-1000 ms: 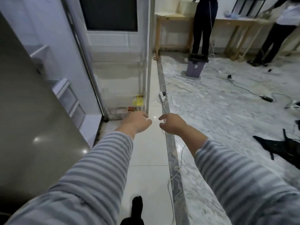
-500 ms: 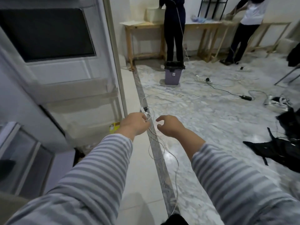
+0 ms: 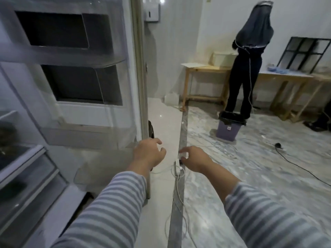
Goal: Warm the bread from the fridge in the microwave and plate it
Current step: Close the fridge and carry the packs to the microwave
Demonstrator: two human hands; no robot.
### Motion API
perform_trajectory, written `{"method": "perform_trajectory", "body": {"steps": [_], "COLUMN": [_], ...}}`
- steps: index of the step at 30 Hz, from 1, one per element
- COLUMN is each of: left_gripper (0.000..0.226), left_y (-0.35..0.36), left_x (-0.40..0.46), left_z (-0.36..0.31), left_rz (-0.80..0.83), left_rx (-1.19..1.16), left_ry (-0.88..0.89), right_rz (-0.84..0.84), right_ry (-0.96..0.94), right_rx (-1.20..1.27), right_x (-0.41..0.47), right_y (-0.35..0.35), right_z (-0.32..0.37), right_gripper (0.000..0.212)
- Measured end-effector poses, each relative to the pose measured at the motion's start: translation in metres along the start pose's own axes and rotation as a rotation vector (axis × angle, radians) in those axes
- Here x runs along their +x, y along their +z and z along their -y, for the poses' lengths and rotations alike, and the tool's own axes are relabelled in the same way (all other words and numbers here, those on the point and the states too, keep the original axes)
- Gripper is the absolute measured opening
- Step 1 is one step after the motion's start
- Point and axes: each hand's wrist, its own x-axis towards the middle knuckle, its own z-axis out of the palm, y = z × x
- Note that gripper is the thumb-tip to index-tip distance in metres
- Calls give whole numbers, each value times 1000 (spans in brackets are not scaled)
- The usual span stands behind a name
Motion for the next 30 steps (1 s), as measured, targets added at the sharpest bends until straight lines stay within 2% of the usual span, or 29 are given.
{"method": "perform_trajectory", "body": {"steps": [7, 16, 19, 24, 27, 30], "left_gripper": [32, 54, 66, 91, 95, 105], "left_y": [-35, -89, -97, -106, -109, -107], "left_x": [70, 139, 150, 162, 167, 172], "left_z": [-12, -27, -28, -29, -33, -31], "left_rz": [-521, -817, -880, -1059, -1094, -1068], "left_rx": [121, 342, 419, 570, 583, 592], "left_ry": [-51, -90, -131, -197, -314, -485], "right_rz": [-21, -134, -247, -594, -749, -829], "right_ry": [-311, -713, -844, -1195, -1319, -1467], "right_rx": [-27, 14, -7, -154, -256, -400], "right_x": [93, 191, 218, 251, 268, 281], "right_y": [-56, -122, -142, -177, -191, -194], "right_z": [18, 78, 99, 139, 161, 178], "right_gripper": [37, 66, 66, 66, 73, 86]}}
